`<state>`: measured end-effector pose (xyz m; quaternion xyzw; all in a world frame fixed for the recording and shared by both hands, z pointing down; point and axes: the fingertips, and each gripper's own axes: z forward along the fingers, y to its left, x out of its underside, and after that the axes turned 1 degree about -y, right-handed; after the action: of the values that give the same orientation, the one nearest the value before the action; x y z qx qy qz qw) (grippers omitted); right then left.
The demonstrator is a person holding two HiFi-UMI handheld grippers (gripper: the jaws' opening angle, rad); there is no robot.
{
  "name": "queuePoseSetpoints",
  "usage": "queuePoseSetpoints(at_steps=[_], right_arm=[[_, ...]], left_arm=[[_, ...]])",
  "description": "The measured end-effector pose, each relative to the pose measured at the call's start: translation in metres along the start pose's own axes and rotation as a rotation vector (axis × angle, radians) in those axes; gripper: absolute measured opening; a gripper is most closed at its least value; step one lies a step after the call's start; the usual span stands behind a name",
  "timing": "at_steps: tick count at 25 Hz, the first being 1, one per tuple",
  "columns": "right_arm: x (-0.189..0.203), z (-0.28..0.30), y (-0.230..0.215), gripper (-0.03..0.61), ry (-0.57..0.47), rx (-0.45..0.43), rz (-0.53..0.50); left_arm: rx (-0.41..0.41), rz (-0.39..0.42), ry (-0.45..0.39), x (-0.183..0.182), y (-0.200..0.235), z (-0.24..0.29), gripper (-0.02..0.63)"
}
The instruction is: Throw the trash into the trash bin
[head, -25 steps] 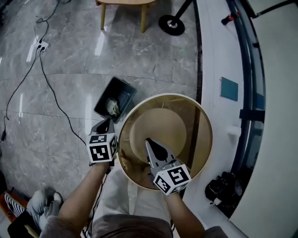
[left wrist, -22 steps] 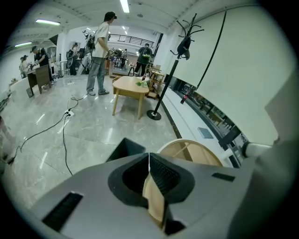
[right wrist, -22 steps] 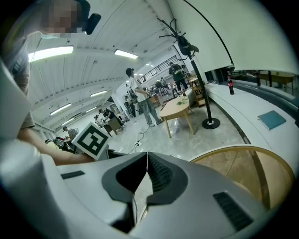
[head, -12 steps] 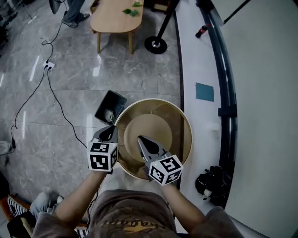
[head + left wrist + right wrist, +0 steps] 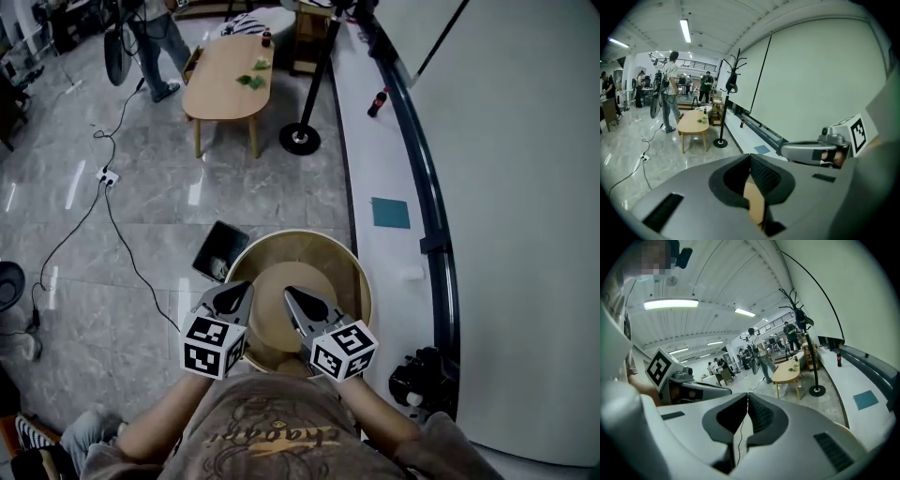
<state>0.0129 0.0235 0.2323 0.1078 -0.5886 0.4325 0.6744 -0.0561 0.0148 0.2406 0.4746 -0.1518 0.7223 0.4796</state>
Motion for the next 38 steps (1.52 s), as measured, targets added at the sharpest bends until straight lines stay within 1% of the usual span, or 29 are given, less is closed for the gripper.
queuePoseSetpoints(at_steps=[3, 5, 8, 12, 17, 25, 38], right_arm=[[-0.014, -0.016, 0.012, 0.02, -0.032, -0.017, -0.05], [-0.022, -0.026, 0.018, 0.02, -0.052, -0.023, -0.08], [-0.029, -0.04, 0.023, 0.02, -0.081, -0.026, -0.093], [-0.033, -0.052, 0.03, 0.02, -0.119, -0.032, -0.131], [-0.039, -0.059, 0.032, 0.02, -0.148, -0.022, -0.134], [-0.037, -0.066, 0.025, 0.018, -0.165, 0.001, -0.136], [-0.042, -0.063, 0.022, 0.018, -0.168, -0.015, -0.146]], left_arm=[[0.03, 0.062, -0.049, -0.012, -0.021, -0.015, 0.02], [0.056, 0.085, -0.085, -0.021, -0.034, -0.024, 0.02], [0.073, 0.092, -0.123, -0.025, -0.043, -0.034, 0.02], [0.062, 0.075, -0.162, -0.026, -0.045, -0.044, 0.02], [0.093, 0.116, -0.243, -0.039, -0.053, -0.055, 0.02], [0.092, 0.129, -0.255, -0.035, -0.054, -0.054, 0.02], [0.064, 0.091, -0.258, -0.037, -0.05, -0.051, 0.02]])
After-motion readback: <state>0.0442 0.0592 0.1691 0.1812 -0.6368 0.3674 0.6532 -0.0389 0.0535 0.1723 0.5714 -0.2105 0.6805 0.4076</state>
